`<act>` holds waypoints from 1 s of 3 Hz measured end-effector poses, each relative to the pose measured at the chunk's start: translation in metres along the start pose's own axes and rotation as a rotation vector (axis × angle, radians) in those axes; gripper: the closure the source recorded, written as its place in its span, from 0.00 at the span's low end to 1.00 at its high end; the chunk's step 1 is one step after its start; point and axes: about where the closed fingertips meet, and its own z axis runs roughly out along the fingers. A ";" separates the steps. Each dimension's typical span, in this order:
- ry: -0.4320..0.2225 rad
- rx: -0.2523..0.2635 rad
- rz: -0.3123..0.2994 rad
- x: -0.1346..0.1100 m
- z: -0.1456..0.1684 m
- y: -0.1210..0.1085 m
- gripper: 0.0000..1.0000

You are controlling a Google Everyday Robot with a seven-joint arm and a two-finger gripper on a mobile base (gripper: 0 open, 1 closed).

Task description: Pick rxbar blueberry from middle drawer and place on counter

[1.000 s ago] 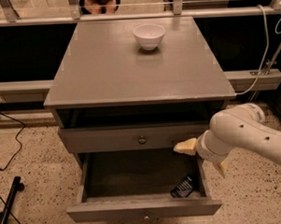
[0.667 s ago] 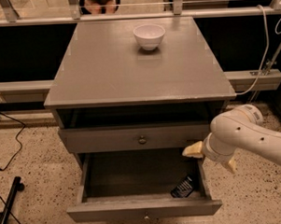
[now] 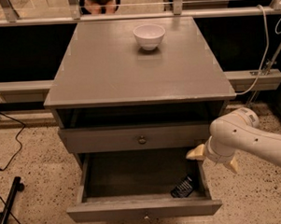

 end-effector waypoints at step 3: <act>-0.010 -0.028 0.121 -0.034 0.037 -0.052 0.00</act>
Offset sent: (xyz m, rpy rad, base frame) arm -0.0059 0.1014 -0.0634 -0.0117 0.0381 -0.1439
